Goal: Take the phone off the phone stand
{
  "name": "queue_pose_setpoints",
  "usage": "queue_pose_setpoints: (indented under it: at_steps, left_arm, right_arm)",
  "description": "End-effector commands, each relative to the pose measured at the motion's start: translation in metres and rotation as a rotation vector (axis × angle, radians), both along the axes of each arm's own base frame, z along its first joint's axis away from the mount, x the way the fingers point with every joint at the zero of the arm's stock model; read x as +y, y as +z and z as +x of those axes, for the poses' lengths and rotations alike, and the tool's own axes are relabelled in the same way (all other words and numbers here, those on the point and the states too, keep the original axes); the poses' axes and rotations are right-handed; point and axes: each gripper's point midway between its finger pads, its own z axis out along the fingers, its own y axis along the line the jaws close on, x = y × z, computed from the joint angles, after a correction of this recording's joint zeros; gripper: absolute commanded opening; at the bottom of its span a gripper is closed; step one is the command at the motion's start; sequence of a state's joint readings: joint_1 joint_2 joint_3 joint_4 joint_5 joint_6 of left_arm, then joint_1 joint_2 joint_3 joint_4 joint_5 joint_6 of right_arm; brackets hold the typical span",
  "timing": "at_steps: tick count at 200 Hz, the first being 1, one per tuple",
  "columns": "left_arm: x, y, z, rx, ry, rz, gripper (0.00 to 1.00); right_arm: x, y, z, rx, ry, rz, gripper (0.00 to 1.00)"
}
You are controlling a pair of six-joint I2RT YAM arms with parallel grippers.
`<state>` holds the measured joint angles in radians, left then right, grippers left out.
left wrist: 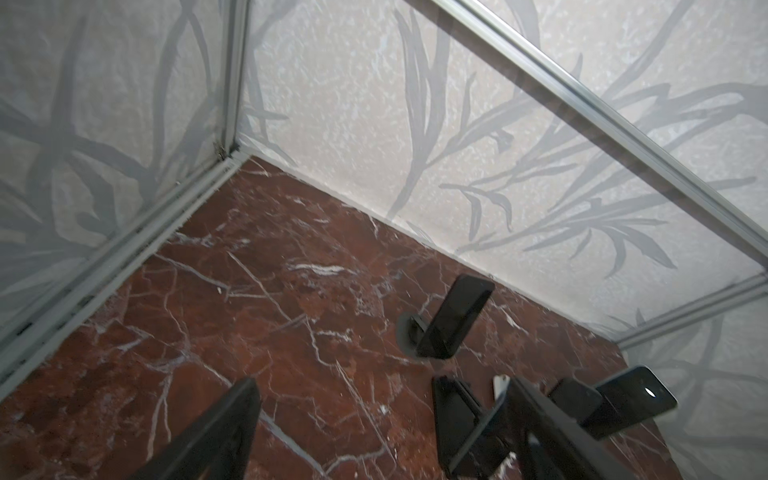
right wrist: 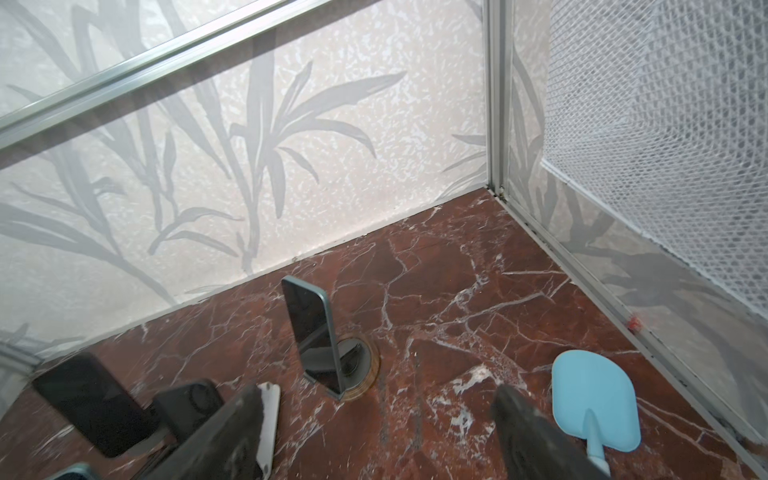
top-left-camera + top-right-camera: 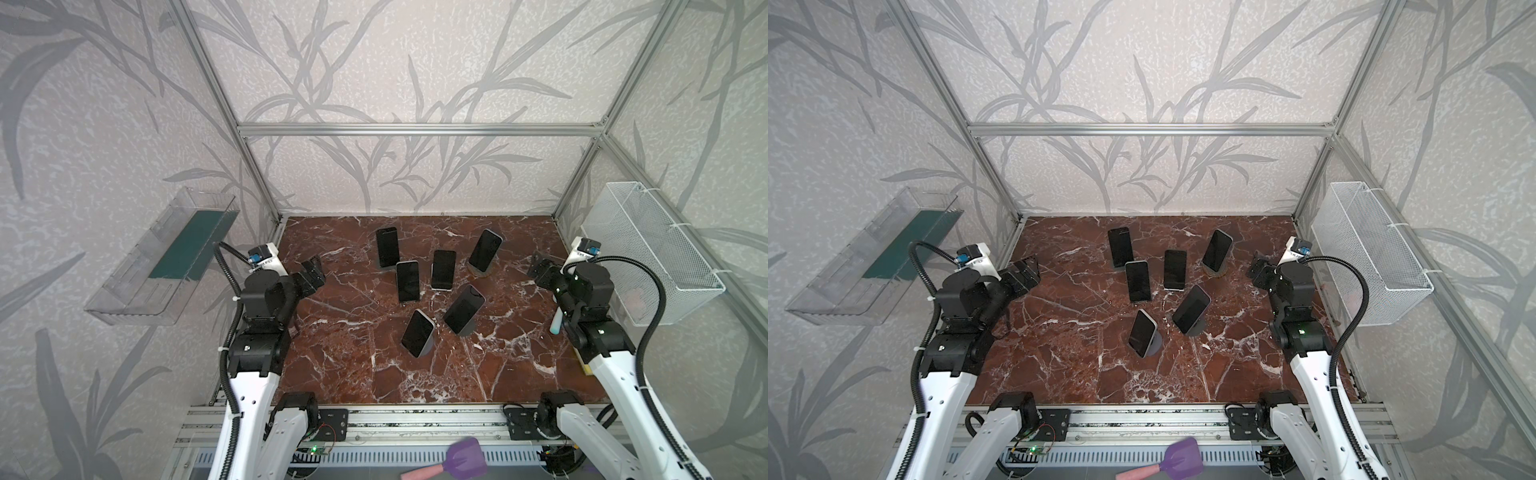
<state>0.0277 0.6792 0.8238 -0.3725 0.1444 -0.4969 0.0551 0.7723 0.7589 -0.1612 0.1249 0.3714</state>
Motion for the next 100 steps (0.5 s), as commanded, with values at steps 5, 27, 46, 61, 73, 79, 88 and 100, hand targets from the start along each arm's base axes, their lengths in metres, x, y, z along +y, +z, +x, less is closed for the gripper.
queue_pose_setpoints:
  at_steps: [5,27,46,61,73,79,88,100]
  left_arm:
    - [-0.045,-0.025,-0.018,0.097,-0.210,-0.028,0.92]
    - [-0.080,-0.038,-0.032,0.143,-0.341,0.086,0.94]
    - [-0.110,-0.046,-0.043,0.150,-0.462,0.147,0.95]
    - [-0.129,-0.051,-0.051,0.159,-0.567,0.161,0.99]
    - [-0.142,-0.057,-0.058,0.172,-0.658,0.168,0.99]
    - [-0.146,-0.060,-0.060,0.177,-0.679,0.178,0.99]
    - [-0.150,-0.064,-0.063,0.172,-0.706,0.197,0.99]
    - [-0.155,-0.071,-0.062,0.154,-0.713,0.221,0.99]
  right_arm:
    - [0.021,-0.008,-0.012,0.033,0.117,0.038,0.87]
    - [0.030,-0.014,-0.009,0.055,0.166,0.061,0.90]
    - [0.040,-0.017,-0.008,0.055,0.222,0.062,0.90]
    - [0.042,-0.019,-0.008,0.057,0.235,0.068,0.90]
    - [0.043,-0.019,-0.010,0.054,0.242,0.070,0.89]
    - [0.043,-0.019,-0.010,0.053,0.241,0.072,0.89]
    - [0.043,-0.017,-0.011,0.045,0.241,0.074,0.89]
    - [0.043,-0.015,-0.010,0.035,0.242,0.076,0.90]
